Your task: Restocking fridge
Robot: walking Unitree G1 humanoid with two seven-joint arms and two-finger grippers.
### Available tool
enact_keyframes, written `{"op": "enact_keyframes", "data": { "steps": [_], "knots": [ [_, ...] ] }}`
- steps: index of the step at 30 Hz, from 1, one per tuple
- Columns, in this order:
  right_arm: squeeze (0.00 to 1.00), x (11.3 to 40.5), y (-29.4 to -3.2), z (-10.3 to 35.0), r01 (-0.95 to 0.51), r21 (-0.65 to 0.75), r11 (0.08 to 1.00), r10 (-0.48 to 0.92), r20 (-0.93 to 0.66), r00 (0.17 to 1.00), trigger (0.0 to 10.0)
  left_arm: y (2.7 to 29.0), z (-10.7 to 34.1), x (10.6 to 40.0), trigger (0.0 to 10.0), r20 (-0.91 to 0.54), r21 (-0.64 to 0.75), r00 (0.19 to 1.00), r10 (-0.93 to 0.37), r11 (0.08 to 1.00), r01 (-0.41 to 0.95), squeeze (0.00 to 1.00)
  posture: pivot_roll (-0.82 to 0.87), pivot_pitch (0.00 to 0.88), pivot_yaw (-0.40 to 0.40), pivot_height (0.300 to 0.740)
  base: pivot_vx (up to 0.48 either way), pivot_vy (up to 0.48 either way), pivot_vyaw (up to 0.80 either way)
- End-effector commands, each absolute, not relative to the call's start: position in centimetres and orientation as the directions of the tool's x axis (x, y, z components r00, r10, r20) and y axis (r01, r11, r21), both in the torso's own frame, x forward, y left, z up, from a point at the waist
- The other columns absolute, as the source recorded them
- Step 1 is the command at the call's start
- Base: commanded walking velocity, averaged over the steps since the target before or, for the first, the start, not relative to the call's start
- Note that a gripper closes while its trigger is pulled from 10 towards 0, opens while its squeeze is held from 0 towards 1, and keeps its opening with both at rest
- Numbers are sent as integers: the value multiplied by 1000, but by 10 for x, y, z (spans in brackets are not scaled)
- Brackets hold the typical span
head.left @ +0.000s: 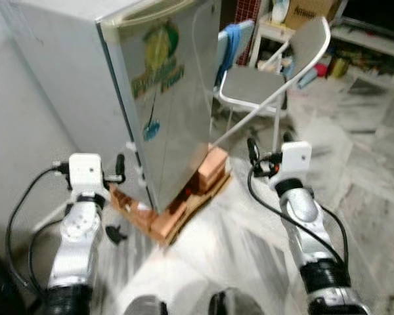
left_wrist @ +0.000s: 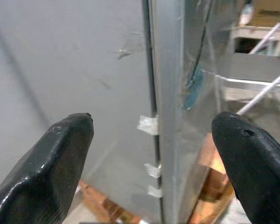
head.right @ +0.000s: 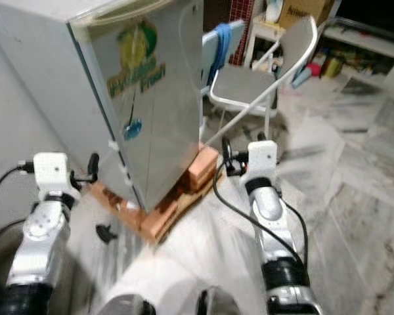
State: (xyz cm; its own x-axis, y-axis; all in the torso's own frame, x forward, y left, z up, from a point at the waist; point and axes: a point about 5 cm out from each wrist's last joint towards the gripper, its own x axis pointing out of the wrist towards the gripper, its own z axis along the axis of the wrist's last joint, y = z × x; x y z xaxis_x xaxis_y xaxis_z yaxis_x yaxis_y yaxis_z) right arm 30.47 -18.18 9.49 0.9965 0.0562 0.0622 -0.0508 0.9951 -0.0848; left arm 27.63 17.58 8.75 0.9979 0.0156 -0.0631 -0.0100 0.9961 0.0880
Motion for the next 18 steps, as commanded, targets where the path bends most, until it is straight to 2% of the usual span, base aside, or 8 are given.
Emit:
{"op": "enact_keyframes", "data": {
  "steps": [1, 6, 9, 18],
  "knots": [
    [0, 306, -177, 98, -58, -82, 995, 64, 78, 995, 10000, 184, 89, 276, 10000, -58, 110, 998, 39, 993, -32, 0, 64, 11, -26, 740, 0, 480, 0],
    [0, 306, -177, 98, -58, -84, 995, 65, 77, 995, 10000, 181, 90, 276, 10000, -46, 117, 999, 21, 993, -16, 0, 65, 13, -27, 740, 0, 442, 0],
    [0, 306, -177, 98, -57, -89, 994, 64, 73, 995, 10000, 178, 90, 275, 10000, -31, 118, 999, 7, 993, -4, 0, 65, 13, -25, 740, 0, 0, 0],
    [0, 306, -177, 97, -54, -86, 995, 60, 74, 995, 10000, 175, 94, 274, 10000, -12, 114, 999, -39, 993, 40, 0, 68, 19, -24, 740, 0, 0, -716]
  ]
}}
